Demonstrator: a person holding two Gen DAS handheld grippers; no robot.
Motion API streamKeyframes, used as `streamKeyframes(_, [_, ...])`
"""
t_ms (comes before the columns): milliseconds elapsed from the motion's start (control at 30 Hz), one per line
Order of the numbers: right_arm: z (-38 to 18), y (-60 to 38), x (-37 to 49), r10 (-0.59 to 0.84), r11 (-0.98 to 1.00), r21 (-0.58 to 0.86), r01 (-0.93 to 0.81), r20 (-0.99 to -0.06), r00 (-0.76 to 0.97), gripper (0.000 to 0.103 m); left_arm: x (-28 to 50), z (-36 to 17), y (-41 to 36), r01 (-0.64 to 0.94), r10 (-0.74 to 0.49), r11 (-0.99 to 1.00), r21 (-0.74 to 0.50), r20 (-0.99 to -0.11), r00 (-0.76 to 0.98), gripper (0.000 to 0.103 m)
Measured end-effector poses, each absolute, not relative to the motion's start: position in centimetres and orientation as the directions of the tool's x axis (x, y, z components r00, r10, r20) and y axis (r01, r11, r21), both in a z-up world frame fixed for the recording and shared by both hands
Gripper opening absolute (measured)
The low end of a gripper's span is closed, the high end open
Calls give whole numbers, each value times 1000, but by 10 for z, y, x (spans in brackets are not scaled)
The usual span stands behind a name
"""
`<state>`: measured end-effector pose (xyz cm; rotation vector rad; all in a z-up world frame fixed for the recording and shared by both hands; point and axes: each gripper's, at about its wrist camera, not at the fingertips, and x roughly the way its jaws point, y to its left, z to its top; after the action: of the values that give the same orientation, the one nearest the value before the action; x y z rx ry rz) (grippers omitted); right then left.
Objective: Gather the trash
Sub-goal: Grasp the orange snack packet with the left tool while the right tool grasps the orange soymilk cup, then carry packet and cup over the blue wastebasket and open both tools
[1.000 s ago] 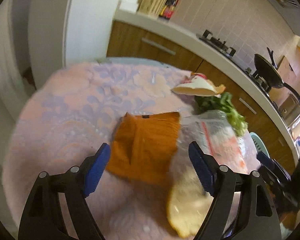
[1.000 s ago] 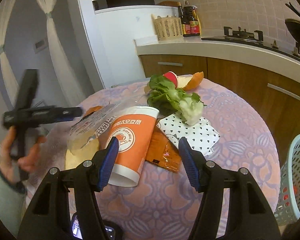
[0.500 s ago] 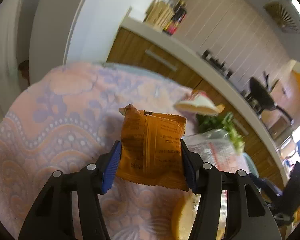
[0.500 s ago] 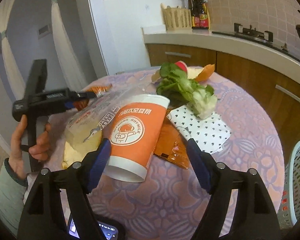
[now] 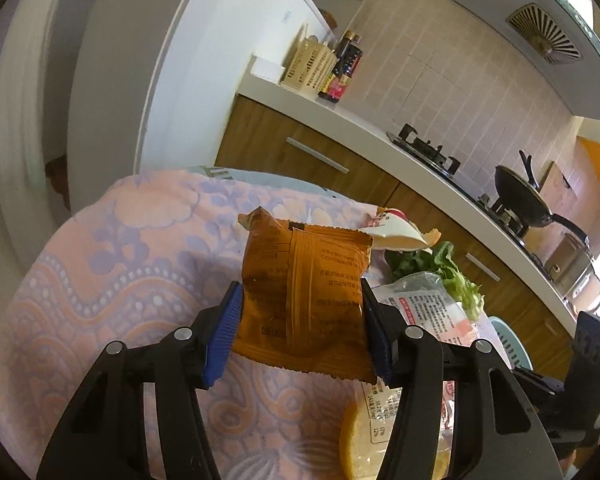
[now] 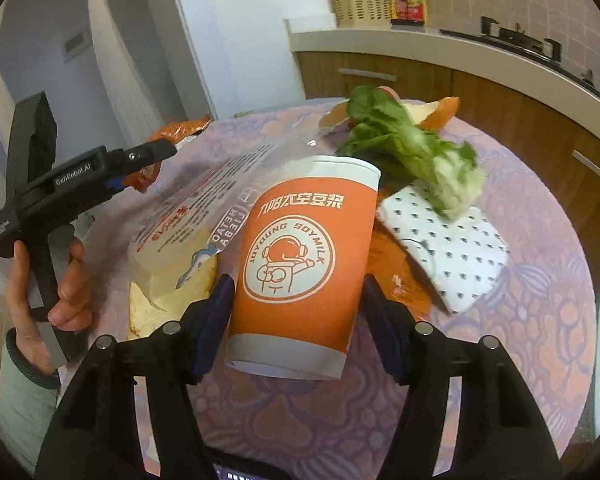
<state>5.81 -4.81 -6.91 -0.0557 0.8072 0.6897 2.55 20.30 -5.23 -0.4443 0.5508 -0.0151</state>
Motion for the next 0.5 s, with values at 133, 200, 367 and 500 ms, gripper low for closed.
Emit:
streamKeyframes(133, [-56,-67,48,544,792,196,-578,-656,523,60,13,-38,197,-79,-142,902,-425,-464,874,54])
streamKeyframes(200, [-49,-77,42,542,797,184,-575,-640,546,60,5,-27,191,-48,-171,895,-443,-441,881,53])
streamKeyframes(367, [-30,-109,35,580,791,230,-567,-575,577,60,-4,8,158,41,-236,900,-433,-408,882,53])
streamKeyframes(500, [-17,-130,30,584,798,237,-555,-531,614,60,0,24,128,75,-245,921,-383,-419,874,53])
